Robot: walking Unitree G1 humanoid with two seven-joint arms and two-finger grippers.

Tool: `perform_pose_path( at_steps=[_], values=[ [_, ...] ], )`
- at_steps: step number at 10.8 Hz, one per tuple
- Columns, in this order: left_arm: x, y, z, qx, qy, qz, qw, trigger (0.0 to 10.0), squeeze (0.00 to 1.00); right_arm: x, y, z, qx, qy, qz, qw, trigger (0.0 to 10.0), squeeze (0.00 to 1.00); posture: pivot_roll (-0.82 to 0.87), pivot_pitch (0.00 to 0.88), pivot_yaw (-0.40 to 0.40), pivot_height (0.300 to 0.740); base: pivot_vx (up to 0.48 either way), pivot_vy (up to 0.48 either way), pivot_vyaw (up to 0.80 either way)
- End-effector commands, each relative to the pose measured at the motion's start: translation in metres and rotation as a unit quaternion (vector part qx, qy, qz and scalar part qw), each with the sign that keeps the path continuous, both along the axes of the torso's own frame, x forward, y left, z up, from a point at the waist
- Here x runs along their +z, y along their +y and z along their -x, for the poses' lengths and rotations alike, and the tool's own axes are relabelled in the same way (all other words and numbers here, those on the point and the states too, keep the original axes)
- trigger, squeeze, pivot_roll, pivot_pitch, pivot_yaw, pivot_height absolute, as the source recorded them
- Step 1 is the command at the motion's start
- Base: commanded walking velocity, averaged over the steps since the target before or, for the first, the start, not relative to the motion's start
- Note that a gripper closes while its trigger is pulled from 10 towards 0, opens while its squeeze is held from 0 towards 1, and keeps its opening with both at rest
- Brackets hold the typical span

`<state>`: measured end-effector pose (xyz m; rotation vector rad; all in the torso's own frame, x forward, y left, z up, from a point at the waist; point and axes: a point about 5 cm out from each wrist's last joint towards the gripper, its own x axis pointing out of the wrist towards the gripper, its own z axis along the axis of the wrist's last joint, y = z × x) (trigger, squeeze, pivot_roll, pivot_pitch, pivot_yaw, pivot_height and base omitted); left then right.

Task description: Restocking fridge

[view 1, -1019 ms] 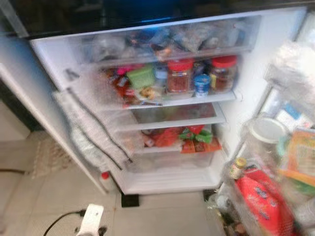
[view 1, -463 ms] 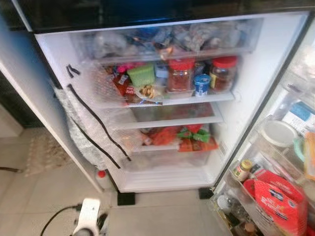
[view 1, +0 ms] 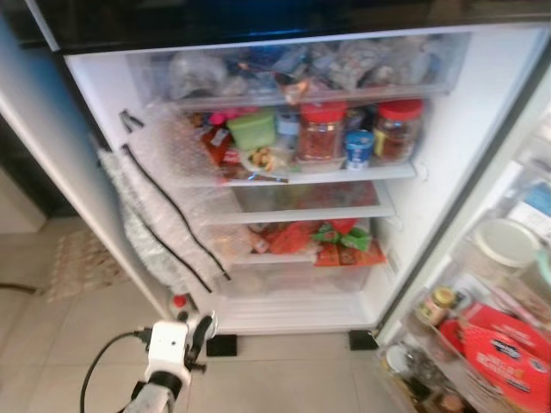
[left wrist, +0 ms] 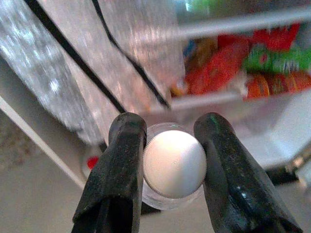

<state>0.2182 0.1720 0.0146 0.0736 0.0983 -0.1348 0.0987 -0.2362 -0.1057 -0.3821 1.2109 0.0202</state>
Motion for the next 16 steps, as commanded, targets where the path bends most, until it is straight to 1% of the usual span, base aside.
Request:
perform_pose_path(
  at_steps=[1,2,3,4,5,6,7,8,9,11,12,13,14,15,16],
  values=[
    [0.012,-0.002,-0.005,-0.006,-0.024,0.001,1.0,10.0,0.0,0.0,0.0,0.002,0.002,0.003,-0.001,1.0,10.0,0.0,-0.11,0.033,0.046,0.74,0.0,0.0,0.0],
    [0.018,-0.004,-0.005,-0.007,-0.027,-0.002,1.0,10.0,0.0,0.0,-0.001,0.002,-0.001,0.002,-0.002,1.0,10.0,0.0,-0.11,0.032,0.054,0.74,0.0,0.0,0.0],
    [0.025,-0.008,-0.004,-0.003,-0.034,0.004,0.999,10.0,0.0,0.001,-0.003,0.001,-0.03,-0.006,-0.005,1.0,10.0,0.0,-0.12,0.034,0.053,0.74,0.0,0.0,0.0],
    [0.03,-0.011,-0.005,-0.01,-0.035,-0.005,0.999,10.0,0.0,0.0,-0.002,0.001,-0.034,-0.007,-0.011,0.999,10.0,0.0,-0.11,0.032,0.046,0.74,0.0,0.0,0.0],
    [0.033,-0.011,-0.009,-0.008,-0.037,-0.004,0.999,10.0,0.0,0.0,-0.002,0.001,-0.031,-0.007,-0.013,0.999,10.0,0.0,-0.11,0.031,0.044,0.74,0.0,0.0,0.0],
    [0.042,-0.014,-0.017,-0.011,-0.045,-0.001,0.999,10.0,0.0,-0.002,0.007,0.0,-0.029,-0.004,-0.017,0.999,10.0,0.0,-0.12,0.033,0.043,0.74,0.0,0.0,0.0],
    [0.047,-0.021,-0.023,-0.021,-0.047,0.013,0.999,10.0,0.0,-0.003,0.008,0.003,-0.029,0.003,-0.015,0.999,10.0,0.0,-0.11,0.031,0.041,0.74,0.0,0.0,0.0],
    [0.047,-0.024,-0.023,-0.032,-0.043,0.015,0.998,10.0,0.0,-0.003,0.009,0.004,-0.031,0.004,-0.015,0.999,10.0,0.0,-0.12,0.032,0.042,0.74,0.0,0.0,0.0],
    [0.044,-0.029,-0.021,-0.05,-0.031,0.006,0.998,10.0,0.0,-0.004,0.013,0.005,-0.025,0.006,-0.016,1.0,10.0,0.0,-0.12,0.034,0.044,0.74,0.0,0.0,0.0],
    [0.043,-0.029,-0.018,-0.054,-0.019,0.006,0.998,10.0,0.0,-0.006,0.018,0.007,-0.034,0.006,-0.019,0.999,10.0,0.0,-0.13,0.034,0.057,0.74,0.0,0.0,0.0],
    [0.039,-0.032,-0.019,-0.066,-0.01,0.003,0.998,10.0,0.0,-0.008,0.022,0.013,-0.021,0.018,-0.02,0.999,10.0,0.0,-0.14,0.017,0.061,0.74,0.0,0.0,0.0],
    [0.041,-0.033,-0.024,-0.057,-0.011,0.015,0.998,10.0,0.0,-0.008,0.022,0.015,-0.018,0.023,-0.018,0.999,10.0,0.0,-0.14,0.009,0.06,0.74,0.0,0.0,0.0],
    [0.045,-0.033,-0.03,-0.056,-0.015,0.014,0.998,10.0,0.0,-0.008,0.021,0.013,-0.022,0.018,-0.017,0.999,10.0,0.0,-0.13,0.006,0.063,0.74,0.0,0.0,0.0],
    [0.045,-0.034,-0.03,-0.07,-0.016,0.001,0.997,10.0,0.0,-0.007,0.024,0.009,-0.014,0.014,-0.021,1.0,10.0,0.0,-0.14,0.016,0.06,0.74,0.0,0.0,-0.49],
    [0.044,-0.035,-0.028,-0.074,-0.016,-0.002,0.997,10.0,0.0,-0.007,0.025,0.008,-0.013,0.012,-0.023,1.0,10.0,0.0,-0.13,0.022,0.062,0.74,0.0,0.0,-0.59]
  ],
)
